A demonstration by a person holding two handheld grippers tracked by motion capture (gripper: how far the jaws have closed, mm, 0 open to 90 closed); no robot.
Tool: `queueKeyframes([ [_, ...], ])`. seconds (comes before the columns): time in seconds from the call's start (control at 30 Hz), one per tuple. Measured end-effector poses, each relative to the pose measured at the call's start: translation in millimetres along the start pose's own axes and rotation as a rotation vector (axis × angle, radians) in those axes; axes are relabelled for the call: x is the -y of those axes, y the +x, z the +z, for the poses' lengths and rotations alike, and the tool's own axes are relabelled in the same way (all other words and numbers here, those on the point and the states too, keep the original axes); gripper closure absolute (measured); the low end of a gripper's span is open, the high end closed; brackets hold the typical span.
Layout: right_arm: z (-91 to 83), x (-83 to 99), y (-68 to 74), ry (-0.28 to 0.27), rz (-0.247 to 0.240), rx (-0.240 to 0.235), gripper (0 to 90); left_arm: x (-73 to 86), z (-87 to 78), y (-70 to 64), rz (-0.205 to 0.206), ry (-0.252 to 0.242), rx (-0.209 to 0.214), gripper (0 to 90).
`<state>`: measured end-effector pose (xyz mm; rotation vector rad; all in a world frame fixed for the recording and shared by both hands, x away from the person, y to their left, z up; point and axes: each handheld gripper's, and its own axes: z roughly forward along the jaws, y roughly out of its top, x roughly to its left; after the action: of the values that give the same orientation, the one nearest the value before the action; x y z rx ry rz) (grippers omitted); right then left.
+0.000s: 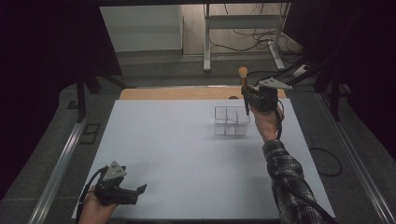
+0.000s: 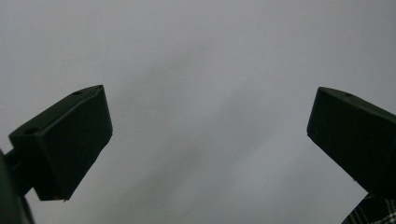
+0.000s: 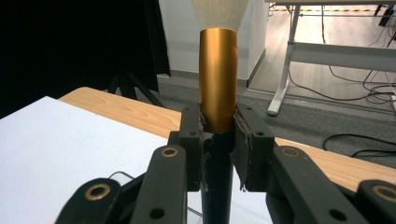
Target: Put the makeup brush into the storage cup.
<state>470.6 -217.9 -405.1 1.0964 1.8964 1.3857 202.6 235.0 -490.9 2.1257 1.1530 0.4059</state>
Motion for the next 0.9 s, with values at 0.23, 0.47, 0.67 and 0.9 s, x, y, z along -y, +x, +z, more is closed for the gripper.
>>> queueKeyframes([
  [0.23,2.1,4.9,0.0,0.006,0.003,0.001,74.2,0.0,0.1,-0.1,0.0,0.001,0.001,0.9],
  [0.47,4.3,10.2,-1.5,0.012,0.009,0.003,74.2,-0.1,0.3,-0.1,0.0,0.003,0.002,0.9],
  [0.67,6.8,15.7,-0.9,0.022,0.01,0.004,74.2,0.0,0.4,0.0,0.0,0.004,0.003,0.9],
  [0.9,8.1,21.3,-0.2,0.031,0.012,0.004,74.2,-0.1,0.4,-0.1,0.001,0.005,0.004,0.9],
])
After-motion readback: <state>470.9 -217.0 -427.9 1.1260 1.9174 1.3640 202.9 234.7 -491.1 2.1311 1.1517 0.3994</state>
